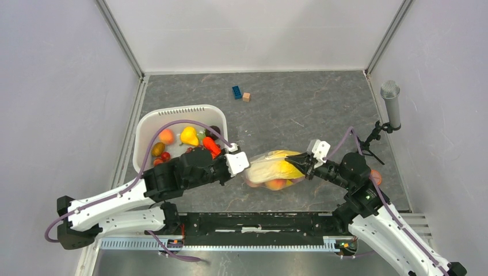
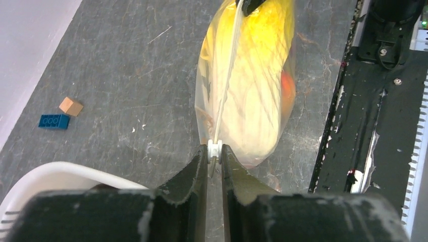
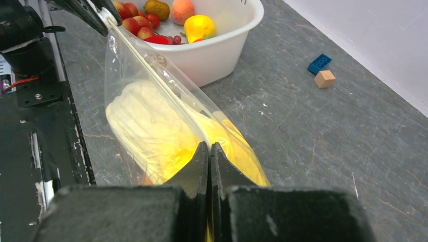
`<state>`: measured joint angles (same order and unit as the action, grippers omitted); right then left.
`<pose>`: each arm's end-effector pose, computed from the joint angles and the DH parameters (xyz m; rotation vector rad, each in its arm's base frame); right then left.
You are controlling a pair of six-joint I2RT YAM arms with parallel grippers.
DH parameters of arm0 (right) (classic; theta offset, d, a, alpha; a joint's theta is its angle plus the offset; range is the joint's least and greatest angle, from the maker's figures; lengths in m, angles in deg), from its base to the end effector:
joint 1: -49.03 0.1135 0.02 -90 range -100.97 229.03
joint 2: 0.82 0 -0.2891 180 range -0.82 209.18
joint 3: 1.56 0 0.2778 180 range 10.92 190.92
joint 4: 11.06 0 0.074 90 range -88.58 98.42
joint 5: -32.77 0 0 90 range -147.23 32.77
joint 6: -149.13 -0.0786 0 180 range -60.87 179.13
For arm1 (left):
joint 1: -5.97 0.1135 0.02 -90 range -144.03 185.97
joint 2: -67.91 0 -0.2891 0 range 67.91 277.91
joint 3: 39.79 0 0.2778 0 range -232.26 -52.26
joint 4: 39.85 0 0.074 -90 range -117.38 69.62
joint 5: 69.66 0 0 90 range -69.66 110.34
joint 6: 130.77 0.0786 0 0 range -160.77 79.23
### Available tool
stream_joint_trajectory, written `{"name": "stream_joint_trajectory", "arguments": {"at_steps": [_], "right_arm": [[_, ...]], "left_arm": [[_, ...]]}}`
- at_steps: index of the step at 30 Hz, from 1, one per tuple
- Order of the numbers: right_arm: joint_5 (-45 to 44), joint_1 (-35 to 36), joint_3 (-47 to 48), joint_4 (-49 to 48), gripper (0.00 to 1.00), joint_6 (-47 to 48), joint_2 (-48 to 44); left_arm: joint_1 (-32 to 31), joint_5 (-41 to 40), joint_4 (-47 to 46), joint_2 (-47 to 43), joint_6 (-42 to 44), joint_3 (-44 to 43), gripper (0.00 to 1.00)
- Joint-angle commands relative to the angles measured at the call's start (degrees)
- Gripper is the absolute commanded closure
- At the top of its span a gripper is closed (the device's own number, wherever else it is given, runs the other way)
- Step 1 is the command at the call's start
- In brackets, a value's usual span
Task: Place the food in the zip-top bag and seal the zipper
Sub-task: Zip the zipper food storage bag at the center of the board, then place the zipper food storage bag at the center of the board.
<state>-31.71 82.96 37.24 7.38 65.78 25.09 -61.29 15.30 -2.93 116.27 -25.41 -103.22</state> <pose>0.1263 0.1258 0.2878 -0.9039 1.4520 0.7273 0.0982 -0.2164 0.3451 1.2657 1.5297 -0.5089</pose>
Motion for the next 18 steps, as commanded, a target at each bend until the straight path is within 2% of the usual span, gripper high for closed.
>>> {"name": "stream_joint_trajectory", "arguments": {"at_steps": [1, 2, 3, 5, 8, 10, 16, 18], "right_arm": [[-7.54, -0.89, -0.37, -4.11, 1.0, -0.72, -0.42], [-7.81, -0.89, -0.4, -4.27, 1.0, -0.89, -0.32], [-8.09, -0.89, -0.32, -4.45, 1.0, -1.09, -0.22], [-8.56, -0.89, -0.27, -5.47, 1.0, -1.65, -0.03], [-9.51, -0.89, 0.49, -8.14, 1.0, -2.5, 0.81], [-11.71, -0.88, 1.85, -9.08, 1.0, -2.99, 2.31], [-22.25, -0.89, 10.19, -8.45, 1.0, -0.96, 9.65], [-23.33, -0.9, 13.53, -8.48, 1.0, 0.03, 11.84]], "left_arm": [[0.07, -5.15, 2.2, -2.92, -3.12, 1.78, 0.74], [0.03, -5.77, 2.06, -2.92, -3.45, 1.91, 0.62], [0.03, -6.83, 1.89, -2.93, -3.89, 2.05, 0.43], [0.01, -8.42, 1.05, -3.12, -5.21, 2.03, 0.23], [0.03, -9.95, -1.81, -4.6, -7.44, 2.8, 0.07], [0.03, -10.02, -4.34, -6.07, -8.33, 3.84, 0.01], [0.03, -11.96, -7.31, -9.58, -11.36, 5.25, 0.0], [0.02, -12.68, -7.44, -10.3, -12.51, 5.34, 0.0]]}}
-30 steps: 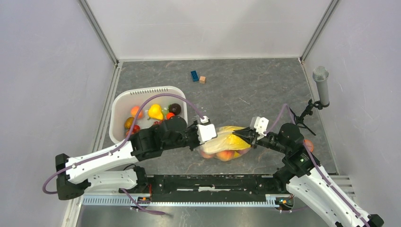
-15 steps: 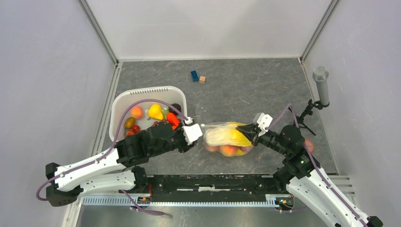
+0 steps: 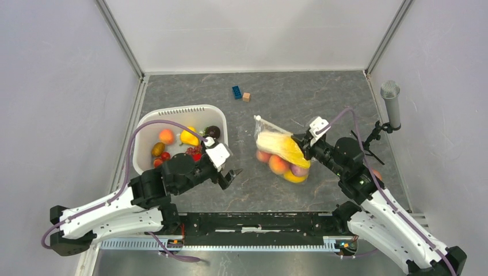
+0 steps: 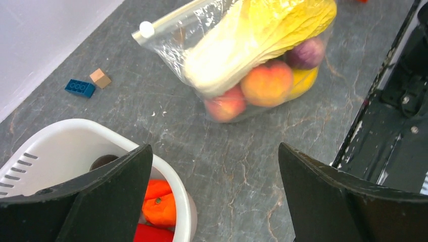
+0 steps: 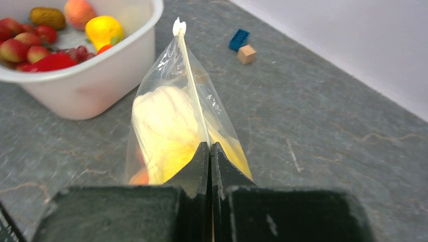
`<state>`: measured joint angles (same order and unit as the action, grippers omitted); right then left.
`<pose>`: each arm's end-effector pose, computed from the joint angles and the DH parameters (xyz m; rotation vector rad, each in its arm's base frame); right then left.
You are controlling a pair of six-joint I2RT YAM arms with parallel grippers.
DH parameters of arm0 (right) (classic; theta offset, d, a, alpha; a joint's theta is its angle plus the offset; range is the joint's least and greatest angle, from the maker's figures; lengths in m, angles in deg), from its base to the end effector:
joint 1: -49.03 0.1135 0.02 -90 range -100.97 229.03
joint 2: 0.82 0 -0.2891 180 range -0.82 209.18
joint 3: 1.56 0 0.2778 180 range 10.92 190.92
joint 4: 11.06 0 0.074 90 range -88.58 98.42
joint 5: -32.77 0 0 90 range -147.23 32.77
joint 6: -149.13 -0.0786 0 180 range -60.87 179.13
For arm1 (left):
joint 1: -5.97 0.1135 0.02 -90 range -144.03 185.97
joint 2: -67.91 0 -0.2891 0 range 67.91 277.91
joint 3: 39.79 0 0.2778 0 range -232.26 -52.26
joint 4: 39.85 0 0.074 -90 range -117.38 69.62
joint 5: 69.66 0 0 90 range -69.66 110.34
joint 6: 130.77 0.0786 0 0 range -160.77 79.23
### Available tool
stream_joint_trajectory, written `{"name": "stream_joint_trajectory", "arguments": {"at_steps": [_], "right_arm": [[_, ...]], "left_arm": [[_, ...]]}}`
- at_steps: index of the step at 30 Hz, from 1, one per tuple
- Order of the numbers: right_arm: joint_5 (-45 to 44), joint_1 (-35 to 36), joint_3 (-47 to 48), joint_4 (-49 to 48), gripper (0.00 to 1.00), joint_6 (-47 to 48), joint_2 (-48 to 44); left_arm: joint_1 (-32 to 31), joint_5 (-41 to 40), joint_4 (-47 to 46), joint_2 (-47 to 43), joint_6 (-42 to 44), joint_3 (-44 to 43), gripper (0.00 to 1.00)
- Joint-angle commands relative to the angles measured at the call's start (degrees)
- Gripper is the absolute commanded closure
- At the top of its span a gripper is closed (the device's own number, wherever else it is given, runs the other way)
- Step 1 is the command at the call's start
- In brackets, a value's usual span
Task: Place the food in the zip-top bag and seal the zipper
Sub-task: Place the zipper food storage bag at the center of the board.
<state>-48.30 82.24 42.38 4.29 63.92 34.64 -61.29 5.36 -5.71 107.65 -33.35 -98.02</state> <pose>0.1689 0.1251 0.3040 -0.6688 1.5787 0.5018 0.0982 -0.1817 0.3460 0.9773 1.5857 -0.4899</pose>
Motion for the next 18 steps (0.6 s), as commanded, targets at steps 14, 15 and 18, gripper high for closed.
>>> {"name": "stream_joint_trajectory", "arguments": {"at_steps": [14, 15, 18], "right_arm": [[35.6, 3.16, -3.15, 4.88, 0.53, 0.73, 3.13], [33.74, 3.19, -3.58, 4.68, 0.48, 0.13, 0.52], [25.8, 3.17, -4.5, 0.41, 0.3, -1.36, -6.71]], "left_arm": [[0.02, -9.44, -6.79, -8.82, -5.72, 1.93, 0.0], [0.03, -9.81, -6.9, -9.08, -5.54, 1.95, 0.0], [0.03, -10.14, -7.1, -9.16, -5.05, 1.9, 0.0]]}}
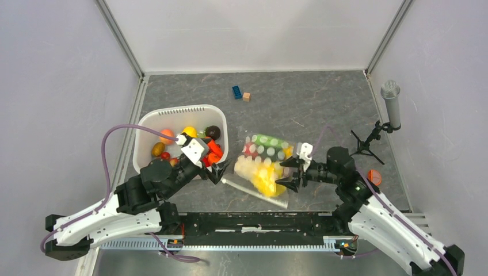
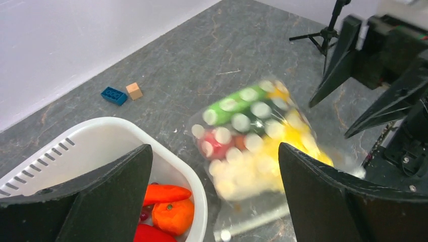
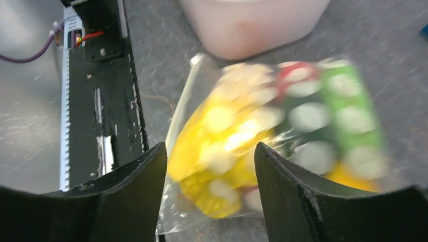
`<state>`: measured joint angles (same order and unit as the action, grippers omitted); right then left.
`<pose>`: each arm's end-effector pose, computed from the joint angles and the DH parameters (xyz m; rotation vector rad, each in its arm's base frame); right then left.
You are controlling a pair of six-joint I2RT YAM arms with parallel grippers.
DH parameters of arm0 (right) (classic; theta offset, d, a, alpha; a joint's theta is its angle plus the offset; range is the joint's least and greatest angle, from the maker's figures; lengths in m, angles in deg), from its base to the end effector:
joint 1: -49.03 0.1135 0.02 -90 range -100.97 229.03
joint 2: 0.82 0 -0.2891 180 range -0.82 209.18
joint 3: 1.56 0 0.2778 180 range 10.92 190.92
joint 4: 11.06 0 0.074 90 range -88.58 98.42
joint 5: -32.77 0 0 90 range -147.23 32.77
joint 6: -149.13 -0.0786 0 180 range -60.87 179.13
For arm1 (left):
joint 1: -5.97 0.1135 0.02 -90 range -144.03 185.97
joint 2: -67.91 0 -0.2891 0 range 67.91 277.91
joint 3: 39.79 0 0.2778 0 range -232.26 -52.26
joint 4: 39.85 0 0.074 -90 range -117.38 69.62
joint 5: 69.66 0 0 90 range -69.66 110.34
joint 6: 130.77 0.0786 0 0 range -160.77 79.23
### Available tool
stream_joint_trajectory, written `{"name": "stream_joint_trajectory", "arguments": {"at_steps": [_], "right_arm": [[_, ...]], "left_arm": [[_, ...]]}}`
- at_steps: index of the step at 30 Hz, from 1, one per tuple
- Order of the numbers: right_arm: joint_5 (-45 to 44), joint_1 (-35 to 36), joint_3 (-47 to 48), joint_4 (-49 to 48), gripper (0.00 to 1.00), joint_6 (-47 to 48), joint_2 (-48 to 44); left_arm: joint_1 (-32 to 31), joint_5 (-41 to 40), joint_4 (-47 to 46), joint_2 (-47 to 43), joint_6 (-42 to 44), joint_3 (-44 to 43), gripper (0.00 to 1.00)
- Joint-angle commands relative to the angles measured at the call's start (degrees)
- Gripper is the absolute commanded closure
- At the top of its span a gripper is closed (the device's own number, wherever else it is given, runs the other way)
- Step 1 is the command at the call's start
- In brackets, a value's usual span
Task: Place the food in the zip-top bag and seal the zipper
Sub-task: Place the zipper food storage bag at the center of the board.
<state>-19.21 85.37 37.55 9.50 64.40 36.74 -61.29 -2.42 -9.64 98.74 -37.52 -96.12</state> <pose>0.1300 0.1558 0.2530 -1.1092 1.6074 0.9918 0.0932 -0.1436 0.3692 0.7004 1.5190 -0.5221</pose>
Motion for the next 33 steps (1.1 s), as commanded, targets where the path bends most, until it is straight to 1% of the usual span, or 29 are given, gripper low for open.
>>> {"name": "stream_joint_trajectory", "arguments": {"at_steps": [1, 2, 3, 5, 7, 10, 12, 15, 17, 18, 20, 23, 25, 26, 28, 30, 33], "right_arm": [[-6.84, 0.06, -0.25, -6.56, 0.29, -2.83, -10.36], [-11.61, 0.04, -0.62, -8.41, 0.3, -3.87, -11.28], [-15.28, 0.06, -0.93, -10.38, 0.33, -5.12, -11.2], [-18.04, 0.07, -1.47, -12.53, 0.38, -9.1, -8.62], [-16.68, 0.07, -2.03, -14.82, 0.41, -12.78, -4.1], [-11.73, 0.2, -3.73, -18.9, 0.45, -17.62, 3.31], [-11.95, 0.74, -5.2, -20.44, 0.46, -19.63, 6.53], [-17.87, 1.51, -6.36, -17.66, 0.44, -19.98, 8.65], [-23.1, 1.54, -6.49, -14.81, 0.42, -19.58, 8.21], [-25.95, 1.54, -6.43, -13.82, 0.4, -19.14, 7.7], [-28.32, 1.54, -6.53, -13.67, 0.36, -18.35, 5.55], [-33.08, 1.53, -7.12, -15.8, 0.3, -18.21, 1.63], [-37.49, 1.54, -7.24, -16.59, 0.27, -18.18, -0.42], [-40.63, 1.55, -7.13, -16.44, 0.24, -18.02, -1.25], [-45.95, 1.54, -6.33, -15.91, 0.19, -17.56, -2.13], [-50.62, 1.54, -4.83, -15.02, 0.15, -16.89, -1.76], [-54.25, 1.46, -1.52, -12.56, 0.1, -15.05, 1.12]], "left_arm": [[0.03, -2.37, -3.15, -0.14, -1.0, -0.21, 0.0], [0.03, -2.29, -3.08, -0.05, -1.15, -0.27, 0.0], [0.07, -2.11, -3.0, -0.07, -1.52, -0.35, 0.0], [0.03, -1.93, -2.65, 0.03, -2.39, -0.38, 0.0], [0.06, -1.85, -2.25, -0.06, -2.63, -0.36, 0.0], [-0.04, -2.3, -1.4, 0.1, -4.91, -0.2, 0.0], [0.06, -3.13, -0.9, 0.44, -5.3, -0.02, 0.0], [0.09, -4.7, 0.18, 1.73, -5.57, -0.16, 0.0], [0.07, -6.89, 1.4, 3.04, -6.08, -0.6, 0.0], [0.11, -7.86, 2.1, 3.91, -6.3, -0.85, 0.0], [0.19, -9.34, 3.54, 5.72, -6.5, -1.46, 0.0], [1.48, -9.21, 3.97, 7.99, -7.01, -2.04, 0.0], [4.61, -6.74, 4.25, 9.11, -7.69, -2.6, 0.0], [6.66, -4.18, 4.6, 9.42, -8.16, -3.08, 0.0], [12.71, 1.45, 5.31, 10.14, -9.39, -3.91, 0.0], [19.21, 6.82, 5.72, 11.01, -10.56, -4.38, 0.0], [26.23, 9.52, 6.35, 12.62, -12.39, -5.84, 0.0]]}}
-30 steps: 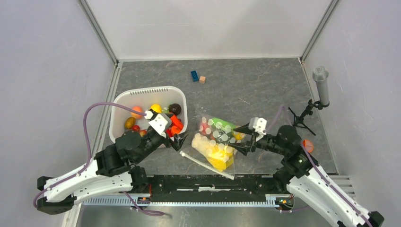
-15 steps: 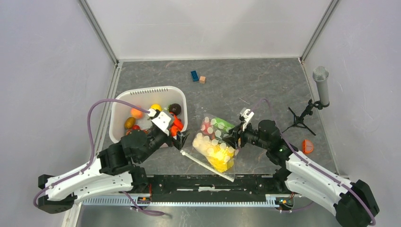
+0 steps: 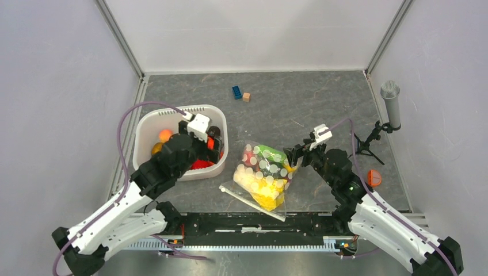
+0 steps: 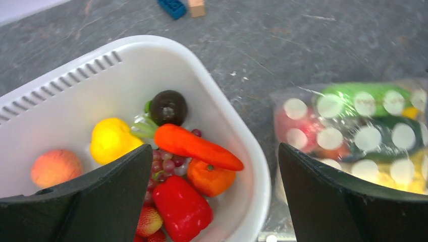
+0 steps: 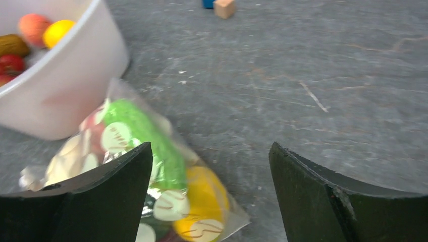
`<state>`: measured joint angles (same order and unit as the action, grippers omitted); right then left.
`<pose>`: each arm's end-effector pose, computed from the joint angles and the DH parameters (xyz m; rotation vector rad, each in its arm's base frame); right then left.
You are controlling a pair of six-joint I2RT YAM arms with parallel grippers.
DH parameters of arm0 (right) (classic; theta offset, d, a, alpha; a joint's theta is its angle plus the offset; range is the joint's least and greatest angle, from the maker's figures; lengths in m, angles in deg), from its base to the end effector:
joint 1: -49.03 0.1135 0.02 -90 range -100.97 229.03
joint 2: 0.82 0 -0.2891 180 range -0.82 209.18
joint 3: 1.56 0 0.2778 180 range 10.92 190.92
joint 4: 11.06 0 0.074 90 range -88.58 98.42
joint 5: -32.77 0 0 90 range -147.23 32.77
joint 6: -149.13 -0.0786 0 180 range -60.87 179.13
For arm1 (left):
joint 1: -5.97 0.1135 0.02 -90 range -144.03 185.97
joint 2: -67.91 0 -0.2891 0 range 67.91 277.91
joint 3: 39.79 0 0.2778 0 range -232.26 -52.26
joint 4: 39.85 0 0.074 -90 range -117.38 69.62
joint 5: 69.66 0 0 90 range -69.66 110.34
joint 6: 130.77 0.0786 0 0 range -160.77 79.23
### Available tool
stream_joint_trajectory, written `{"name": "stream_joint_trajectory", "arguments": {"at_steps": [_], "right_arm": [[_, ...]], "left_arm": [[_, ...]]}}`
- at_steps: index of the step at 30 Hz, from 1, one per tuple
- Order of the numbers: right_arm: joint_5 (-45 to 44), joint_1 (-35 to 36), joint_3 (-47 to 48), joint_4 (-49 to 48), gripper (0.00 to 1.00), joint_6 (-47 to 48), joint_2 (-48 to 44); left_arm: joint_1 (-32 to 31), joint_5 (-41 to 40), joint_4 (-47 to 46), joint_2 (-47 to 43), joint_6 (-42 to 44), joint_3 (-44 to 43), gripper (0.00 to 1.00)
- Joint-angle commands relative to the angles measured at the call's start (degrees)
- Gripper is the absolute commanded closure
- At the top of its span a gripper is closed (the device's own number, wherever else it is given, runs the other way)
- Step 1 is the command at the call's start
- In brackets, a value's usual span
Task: Place the food in the zip-top bag and seal the zipper
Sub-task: Place the zipper food storage bag at the center of the board, then reset both arms
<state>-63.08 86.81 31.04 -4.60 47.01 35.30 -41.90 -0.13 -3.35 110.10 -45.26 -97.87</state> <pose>0.1738 0.1245 0.2405 -0.3198 1.7469 0.5460 0.1620 -0.1382 0.3317 0.4819 1.8546 -0.2727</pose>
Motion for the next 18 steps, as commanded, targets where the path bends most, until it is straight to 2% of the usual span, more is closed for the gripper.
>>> {"name": "stream_joint_trajectory", "arguments": {"at_steps": [1, 3, 6, 11, 15, 18], "right_arm": [[-11.96, 0.01, 6.56, 2.7, 0.09, 2.58, 3.75], [-15.96, -0.15, 9.31, 5.1, 0.08, 2.57, 6.96], [-19.64, -1.71, 13.37, 7.8, 0.05, 3.12, 11.25], [-18.16, -6.67, 18.07, 9.44, 0.02, 3.52, 16.42], [-13.11, -12.06, 18.96, 9.01, 0.02, 2.73, 16.92], [-10.69, -14.46, 17.85, 7.86, 0.02, 2.72, 15.22]], "left_arm": [[9.13, 8.92, 0.64, 2.23, -5.13, -4.94, 0.0], [13.61, 13.69, 1.89, 4.26, -5.88, -7.05, 0.0], [20.5, 14.17, 4.42, 5.93, -6.43, -9.58, 0.0], [34.61, 20.12, 4.83, 6.96, -11.95, -9.74, 0.0], [41.56, 20.07, 5.62, 7.97, -15.87, -10.79, 0.0], [41.9, 12.49, 6.78, 7.03, -19.5, -11.82, 0.0]]}}
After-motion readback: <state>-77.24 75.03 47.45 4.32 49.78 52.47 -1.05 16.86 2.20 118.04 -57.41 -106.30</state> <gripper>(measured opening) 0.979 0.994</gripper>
